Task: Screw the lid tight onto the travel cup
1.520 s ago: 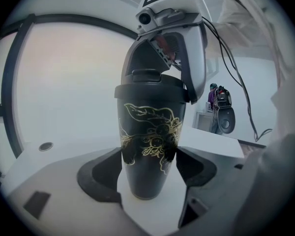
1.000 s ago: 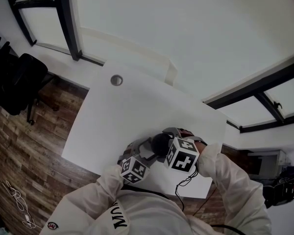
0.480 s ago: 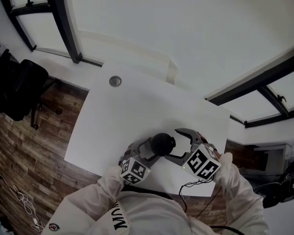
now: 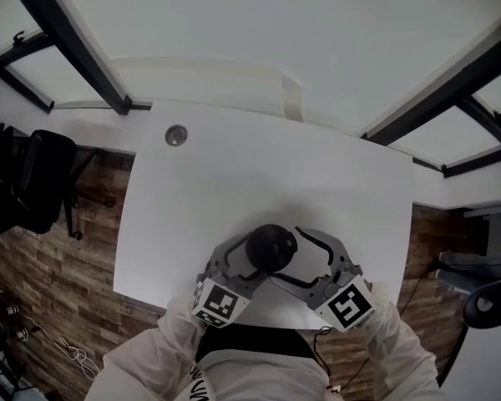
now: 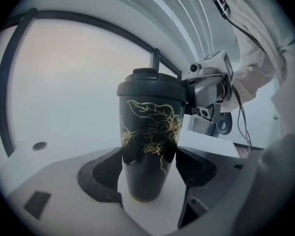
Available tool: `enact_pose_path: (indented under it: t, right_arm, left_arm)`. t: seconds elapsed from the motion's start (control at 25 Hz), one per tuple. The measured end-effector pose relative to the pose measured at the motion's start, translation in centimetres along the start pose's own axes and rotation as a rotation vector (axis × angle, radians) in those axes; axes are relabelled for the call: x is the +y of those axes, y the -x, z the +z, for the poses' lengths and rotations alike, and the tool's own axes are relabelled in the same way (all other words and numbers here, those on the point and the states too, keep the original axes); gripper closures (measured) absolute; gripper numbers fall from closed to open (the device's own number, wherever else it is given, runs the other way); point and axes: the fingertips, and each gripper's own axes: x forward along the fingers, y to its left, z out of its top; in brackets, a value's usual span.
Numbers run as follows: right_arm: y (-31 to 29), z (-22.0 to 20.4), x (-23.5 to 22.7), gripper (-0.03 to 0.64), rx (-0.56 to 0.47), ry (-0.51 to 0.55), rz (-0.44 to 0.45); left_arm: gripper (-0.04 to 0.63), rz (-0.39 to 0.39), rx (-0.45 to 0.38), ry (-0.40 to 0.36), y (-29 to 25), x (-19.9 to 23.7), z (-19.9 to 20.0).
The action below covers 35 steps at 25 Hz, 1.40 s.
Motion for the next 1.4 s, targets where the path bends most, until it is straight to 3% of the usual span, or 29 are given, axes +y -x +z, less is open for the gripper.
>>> enact_pose_path:
  t: [0.36,0.52,0.76,1.0,1.28,1.4]
  right_arm:
    - [-1.2,0.3,0.4,0.199,-0.167,-0.086,0.02]
    - [-1.8,0.4,0.7,0.199,-0.185,-0.058,0.071]
    - [-2.0,0.4,0.4,0.198,-0.235,-0.094,0.02]
    - [-1.4,2.1,-0.3,0.199,-0.382,-0.183,-0.135]
    - [-1.4,1.5,-0.8,0.199,-0.314,-0.265,-0.408]
    - [-1.4,1.2,-0.5,0.199,-0.303,-0.307,-0.454]
  left_arm:
    - [0.249,-0.036,-0.043,-0.037,-0.3,-0.1,0.7]
    - [0.249,-0.073,-0.059,-0.061,-0.4,-0.2,0.8]
    - [0.249,-0.049,-0.061,-0.047,-0.4,0.0,0.5]
    - [0.249,0.013,-0.075,-0.039,-0.4,-0.2,0.6]
    - [0.249,0.094,-0.088,-0.026,-0.6,-0.1,0.6]
    - [0.249,0.104,-0.093,-0.019,-0.5,-0.1,0.7]
